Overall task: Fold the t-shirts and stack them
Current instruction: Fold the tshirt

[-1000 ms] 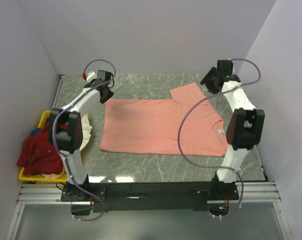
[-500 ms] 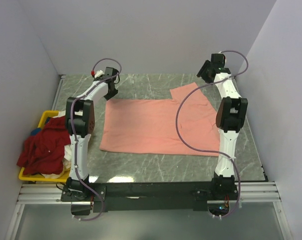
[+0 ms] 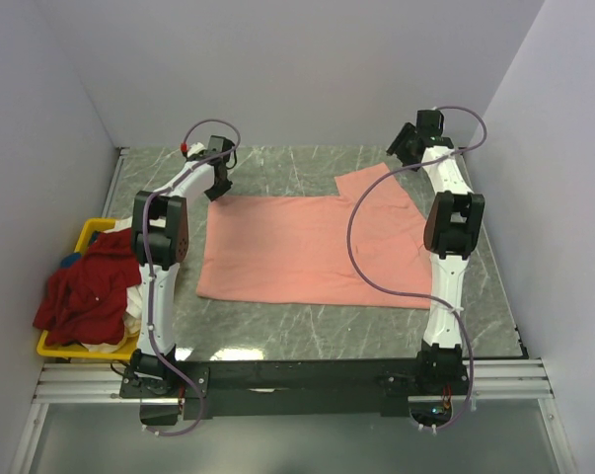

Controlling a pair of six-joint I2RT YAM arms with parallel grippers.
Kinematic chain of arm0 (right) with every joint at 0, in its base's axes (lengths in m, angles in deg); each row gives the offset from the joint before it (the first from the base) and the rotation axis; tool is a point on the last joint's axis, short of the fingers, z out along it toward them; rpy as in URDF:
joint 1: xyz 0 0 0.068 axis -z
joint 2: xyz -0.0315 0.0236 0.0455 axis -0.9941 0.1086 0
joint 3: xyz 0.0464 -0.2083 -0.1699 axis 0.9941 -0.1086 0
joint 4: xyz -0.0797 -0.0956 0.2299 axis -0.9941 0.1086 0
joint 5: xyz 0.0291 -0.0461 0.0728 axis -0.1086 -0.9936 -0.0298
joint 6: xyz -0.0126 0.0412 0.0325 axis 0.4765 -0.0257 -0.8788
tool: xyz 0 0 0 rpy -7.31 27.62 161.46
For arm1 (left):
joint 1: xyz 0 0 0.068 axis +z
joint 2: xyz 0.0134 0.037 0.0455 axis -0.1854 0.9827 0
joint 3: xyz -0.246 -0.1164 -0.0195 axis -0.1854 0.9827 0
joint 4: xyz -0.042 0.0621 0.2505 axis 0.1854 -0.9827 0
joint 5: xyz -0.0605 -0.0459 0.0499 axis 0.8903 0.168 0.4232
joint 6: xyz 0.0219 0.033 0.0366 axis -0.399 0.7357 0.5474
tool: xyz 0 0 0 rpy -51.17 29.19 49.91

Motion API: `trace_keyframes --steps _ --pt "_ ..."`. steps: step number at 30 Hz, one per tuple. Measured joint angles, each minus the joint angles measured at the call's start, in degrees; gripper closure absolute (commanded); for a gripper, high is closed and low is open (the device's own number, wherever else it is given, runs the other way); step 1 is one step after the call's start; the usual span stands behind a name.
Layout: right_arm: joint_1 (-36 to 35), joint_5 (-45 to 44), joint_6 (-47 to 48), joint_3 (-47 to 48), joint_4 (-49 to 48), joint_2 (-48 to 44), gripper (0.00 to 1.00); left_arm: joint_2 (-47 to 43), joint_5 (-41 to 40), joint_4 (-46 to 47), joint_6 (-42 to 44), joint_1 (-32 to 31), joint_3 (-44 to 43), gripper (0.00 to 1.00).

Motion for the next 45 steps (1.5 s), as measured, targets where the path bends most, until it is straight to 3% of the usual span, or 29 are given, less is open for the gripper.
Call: trace_keyframes --steps 11,27,32,34,40,45 --pt "2.01 1.09 -4.39 3.15 6.58 3.21 0.37 0.0 0.11 0.07 0.0 0.04 0.02 0.79" --pt "0.74 1.73 -1.42 3.78 14.43 4.5 0.46 0.0 0.81 0.85 0.0 0.09 0.37 0.84" --pt "-0.02 2.49 0.07 6.01 15.89 5.7 0.57 0.0 1.22 1.66 0.02 0.2 0.7 0.87" --pt "-0.15 2.78 0.59 6.01 16.44 5.73 0.7 0.0 1.38 1.88 0.02 0.22 0.74 0.89" --pt "-0.2 2.75 0.9 5.55 17.05 5.75 0.94 0.0 2.03 2.58 0.13 0.37 0.9 0.99" --pt "-0.2 2.34 0.94 4.24 16.06 5.29 1.0 0.0 2.8 3.13 0.28 0.63 0.9 0.99"
